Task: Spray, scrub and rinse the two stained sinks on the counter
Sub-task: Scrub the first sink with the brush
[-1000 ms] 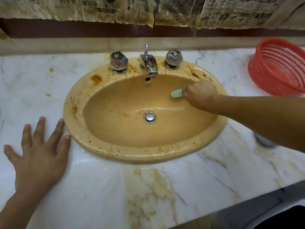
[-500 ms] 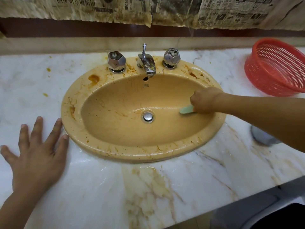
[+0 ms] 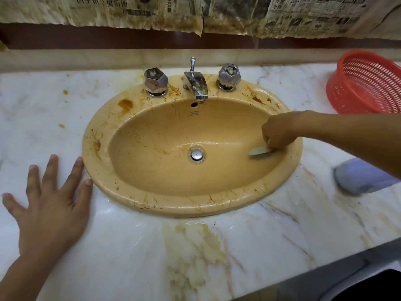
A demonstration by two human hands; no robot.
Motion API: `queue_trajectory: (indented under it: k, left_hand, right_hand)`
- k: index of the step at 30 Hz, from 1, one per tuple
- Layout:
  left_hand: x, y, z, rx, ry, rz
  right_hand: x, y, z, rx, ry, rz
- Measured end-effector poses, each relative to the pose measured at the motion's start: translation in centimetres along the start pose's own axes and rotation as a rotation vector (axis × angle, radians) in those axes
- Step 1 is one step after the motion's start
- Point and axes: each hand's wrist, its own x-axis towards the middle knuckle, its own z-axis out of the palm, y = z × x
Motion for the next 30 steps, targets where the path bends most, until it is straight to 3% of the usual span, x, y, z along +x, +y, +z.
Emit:
queue_trajectory:
  k: [3, 5, 7, 11, 13, 16, 20, 22, 25, 30]
  left_hand:
    - [0.1, -0.3, 0.1, -0.021, 0.03, 0.012]
    - [0.4, -0.8, 0.6, -0.041, 0.043, 0.015]
    - [0.6, -1.3, 1.0, -0.045, 0.04, 0.026]
    - [0.6, -1.1, 1.1, -0.041, 0.037, 0.016]
    - [0.5, -0.7, 0.9, -0.021, 0.022, -0.005]
    - [0.4, -0.6, 0.6, 0.008, 0.015, 0.008]
    - [0.0, 0.3, 0.0, 0.023, 0.017, 0.003]
    - [-0.3, 0.9, -0.5, 0.014, 0.007, -0.008]
    - [-0.4, 0.8, -0.5, -0.003, 0.013, -0.006]
    - [0.6, -1.2, 1.1, -0.005, 0.026, -0.01]
  right_hand:
    - [0.3, -4.1, 1.2, 0.172, 0.094, -0.113]
    - [-0.6, -6.8, 1.9, 0.369, 0.009, -0.293]
    - [-1.6, -5.5, 1.5, 0.512, -0.099, -0.361]
    - [-2.3, 0.4, 0.9, 0.361, -0.161, -0.227]
    - [-1.6, -0.8, 0.8, 0.215, -0.038, -0.154]
    - [0.5, -8.2, 0.9, 0.376, 0.036, -0.329]
    - [1.3, -10.1, -1.6, 0.653, -0.123, -0.472]
    - [1.7, -7.2, -1.6, 0.532, -0.19, -0.381]
    - [1.4, -5.2, -0.2, 0.327, -0.09, -0.261]
    - [-3.0, -2.4, -0.7, 0.411, -0.183, -0.382]
